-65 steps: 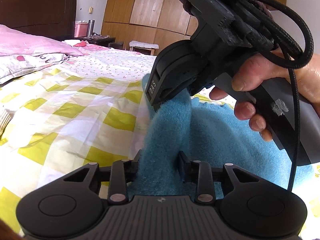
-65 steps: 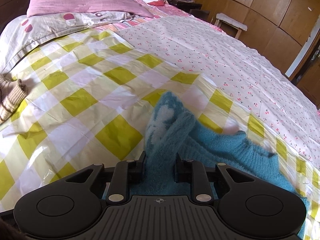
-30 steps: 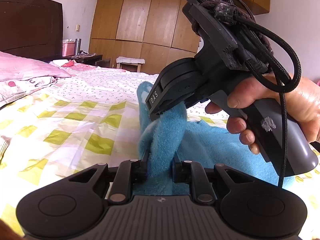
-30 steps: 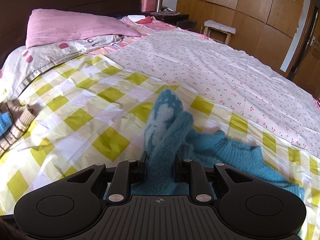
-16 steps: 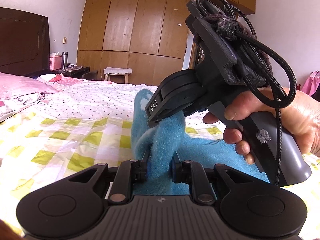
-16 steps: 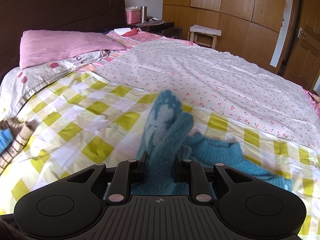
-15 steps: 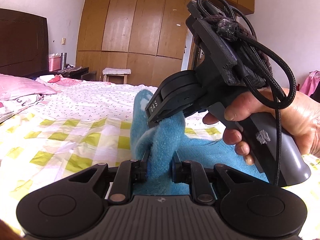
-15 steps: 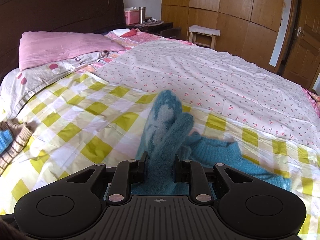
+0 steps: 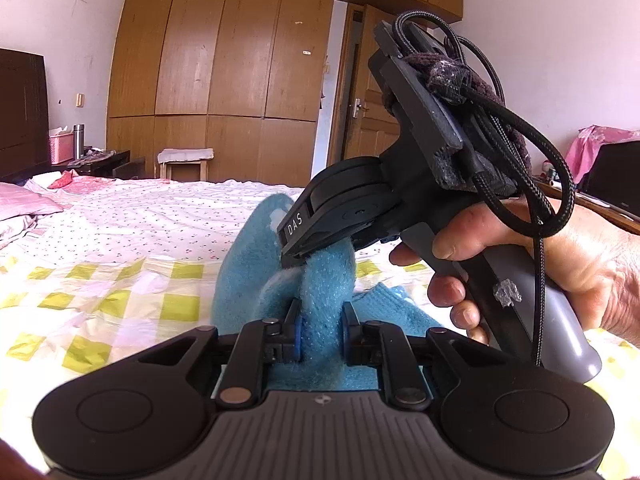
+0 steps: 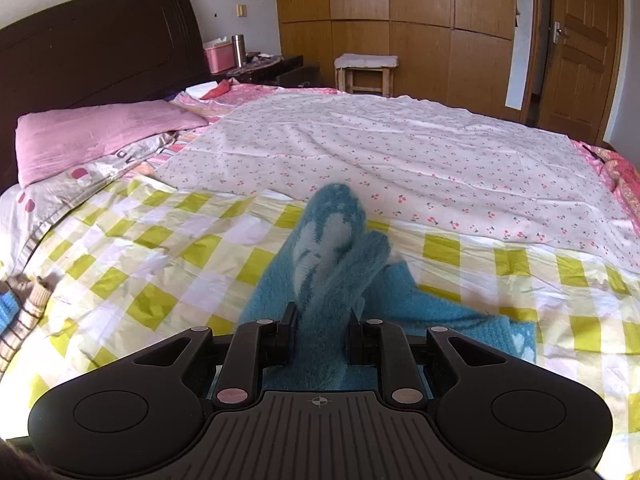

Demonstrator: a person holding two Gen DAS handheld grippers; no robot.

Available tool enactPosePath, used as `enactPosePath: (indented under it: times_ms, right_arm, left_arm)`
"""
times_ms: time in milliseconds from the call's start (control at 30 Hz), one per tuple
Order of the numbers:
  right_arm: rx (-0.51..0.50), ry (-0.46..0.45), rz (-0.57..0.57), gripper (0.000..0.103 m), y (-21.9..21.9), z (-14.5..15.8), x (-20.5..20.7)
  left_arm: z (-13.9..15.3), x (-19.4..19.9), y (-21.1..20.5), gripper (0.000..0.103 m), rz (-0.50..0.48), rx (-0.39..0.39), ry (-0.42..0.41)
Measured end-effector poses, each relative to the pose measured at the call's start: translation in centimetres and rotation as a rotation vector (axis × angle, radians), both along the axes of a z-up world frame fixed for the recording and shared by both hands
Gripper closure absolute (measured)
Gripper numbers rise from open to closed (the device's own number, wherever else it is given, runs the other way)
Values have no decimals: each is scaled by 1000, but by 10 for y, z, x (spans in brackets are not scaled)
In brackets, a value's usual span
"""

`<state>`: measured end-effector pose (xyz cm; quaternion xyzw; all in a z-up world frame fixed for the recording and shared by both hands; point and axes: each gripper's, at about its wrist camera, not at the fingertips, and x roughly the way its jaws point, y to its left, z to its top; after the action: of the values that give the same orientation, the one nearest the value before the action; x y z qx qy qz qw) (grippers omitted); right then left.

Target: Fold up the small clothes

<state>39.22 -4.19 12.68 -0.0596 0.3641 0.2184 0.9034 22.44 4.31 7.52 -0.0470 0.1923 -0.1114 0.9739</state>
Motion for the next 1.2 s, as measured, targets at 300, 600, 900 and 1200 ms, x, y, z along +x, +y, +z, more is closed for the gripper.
enactPosePath:
  times_ms: [300, 600, 900, 1200]
  right_arm:
    - [72, 52, -65, 84, -57, -17, 9]
    - [111, 103, -82, 85, -88, -43, 9]
    - [131, 112, -96, 85, -98, -49, 9]
    - [153, 119, -102, 85, -103, -50, 11]
  left_arm:
    - [-3, 14, -34, 81, -79, 41, 7]
    - [-10, 4, -53, 63, -99, 173, -1]
    - [-32, -13, -72, 49, -79, 326, -10]
    - [-37, -8, -84, 62, -68, 387, -5]
